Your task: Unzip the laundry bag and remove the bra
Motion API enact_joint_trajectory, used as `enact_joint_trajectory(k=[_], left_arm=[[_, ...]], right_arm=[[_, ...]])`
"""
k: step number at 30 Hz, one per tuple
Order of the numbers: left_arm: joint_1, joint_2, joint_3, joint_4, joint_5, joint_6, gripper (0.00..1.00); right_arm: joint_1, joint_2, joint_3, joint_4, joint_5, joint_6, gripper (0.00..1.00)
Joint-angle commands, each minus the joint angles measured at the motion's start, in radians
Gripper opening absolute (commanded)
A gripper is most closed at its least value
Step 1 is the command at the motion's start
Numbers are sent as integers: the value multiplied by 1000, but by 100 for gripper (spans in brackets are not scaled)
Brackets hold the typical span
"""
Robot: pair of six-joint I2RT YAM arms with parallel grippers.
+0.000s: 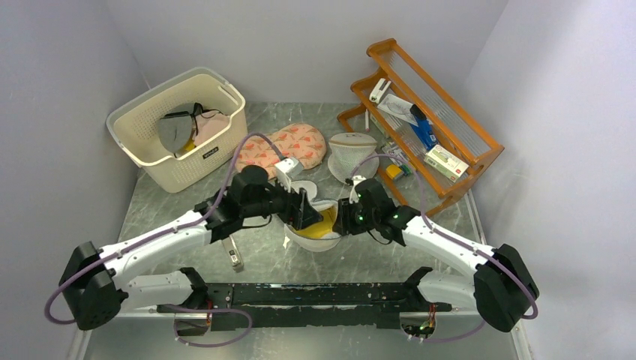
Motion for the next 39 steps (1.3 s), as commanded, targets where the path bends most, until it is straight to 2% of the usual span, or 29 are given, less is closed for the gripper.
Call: enact_joint_trajectory(k=[1, 3, 8, 13, 17, 22, 26, 31, 39], left_arm=[[-84, 88, 30, 27, -98, -4, 85], [-121, 141, 60, 4, -145, 4, 79], [-178, 226, 73, 12, -197, -3, 73], [-243, 295, 98, -2, -314, 4, 55], [-263, 329, 104, 18, -413, -21, 47], [-263, 364, 68, 103, -500, -86, 46], [-263, 392, 44, 193, -555, -133, 37], [-263, 425, 48, 247, -589, -153, 35], [-262, 455, 21, 308, -684, -184, 39]], right_arm=[[12, -5, -36, 23, -8, 68, 34], [22, -13, -50, 19, 2, 89, 27], [59, -53, -107, 46, 27, 145, 11], [85, -77, -145, 93, 30, 171, 6], [88, -81, -130, 97, 42, 165, 4], [91, -93, -100, 68, 72, 154, 2], [92, -110, -84, 51, 92, 148, 2], [93, -117, -66, 36, 97, 141, 2], [95, -126, -57, 34, 102, 135, 2]])
